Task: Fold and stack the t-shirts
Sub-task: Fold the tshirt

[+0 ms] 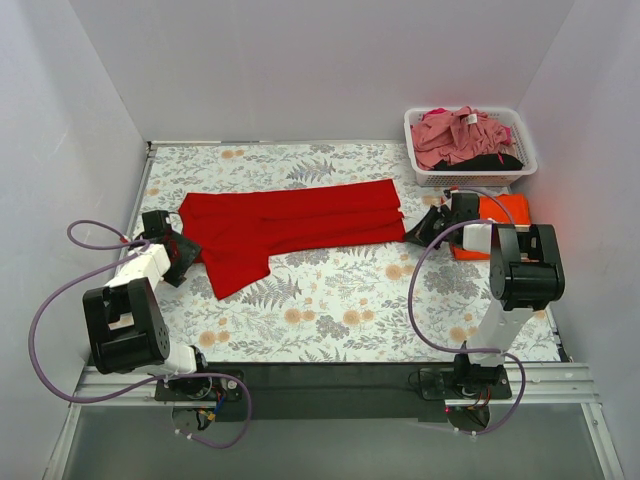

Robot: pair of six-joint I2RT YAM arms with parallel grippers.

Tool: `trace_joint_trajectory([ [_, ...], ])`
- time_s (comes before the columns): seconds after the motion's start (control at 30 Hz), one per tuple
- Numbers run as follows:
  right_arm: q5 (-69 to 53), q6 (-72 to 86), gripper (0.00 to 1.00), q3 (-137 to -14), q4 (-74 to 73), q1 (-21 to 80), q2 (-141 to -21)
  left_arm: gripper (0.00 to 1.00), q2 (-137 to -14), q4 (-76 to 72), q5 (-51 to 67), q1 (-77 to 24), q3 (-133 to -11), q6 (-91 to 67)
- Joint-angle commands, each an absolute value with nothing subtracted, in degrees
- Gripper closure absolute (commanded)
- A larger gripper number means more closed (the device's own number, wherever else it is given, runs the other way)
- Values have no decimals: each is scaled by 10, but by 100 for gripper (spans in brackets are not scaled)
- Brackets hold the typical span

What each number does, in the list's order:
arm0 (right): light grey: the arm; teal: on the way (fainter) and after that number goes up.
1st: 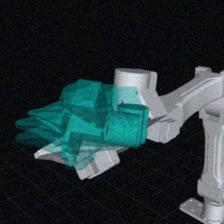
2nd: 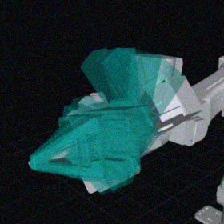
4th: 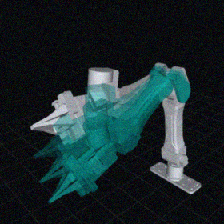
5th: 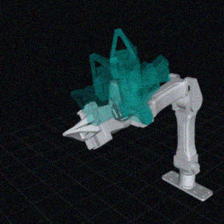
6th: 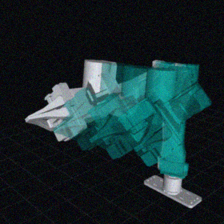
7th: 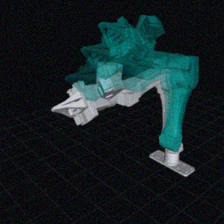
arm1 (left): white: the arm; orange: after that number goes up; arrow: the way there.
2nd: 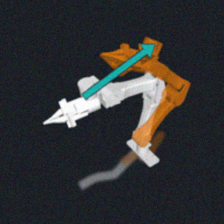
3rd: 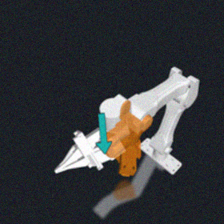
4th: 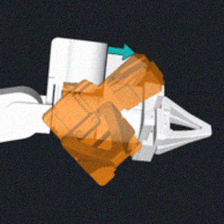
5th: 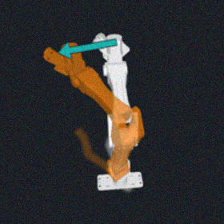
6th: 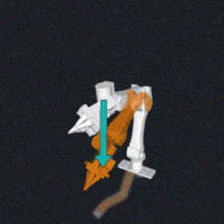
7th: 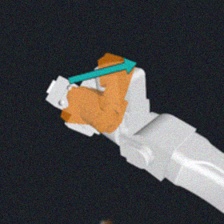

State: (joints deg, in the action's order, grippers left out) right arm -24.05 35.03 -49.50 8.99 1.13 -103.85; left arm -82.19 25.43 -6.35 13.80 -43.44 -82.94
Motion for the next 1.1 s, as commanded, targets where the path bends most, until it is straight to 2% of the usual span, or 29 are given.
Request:
trace_joint_trajectory([
  [0.0,-209,309,99,-473,40,-32,-1036,35,-811,251,-48,142,-432,-832],
  [0.17,-201,271,99,-468,14,-78,-1020,38,-803,250,-15,143,-424,-842],
  [0.3,-199,259,99,-480,3,-80,-1021,43,-797,239,32,143,-408,-849],
  [0.5,-200,253,99,-482,1,-80,-1027,44,-778,214,96,142,-382,-856],
  [0.97,-185,239,99,-483,1,-80,-1021,44,-774,209,66,143,-395,-861],
  [1.07,-180,235,99,-483,-14,-80,-1021,50,-779,209,48,143,-396,-868],
])
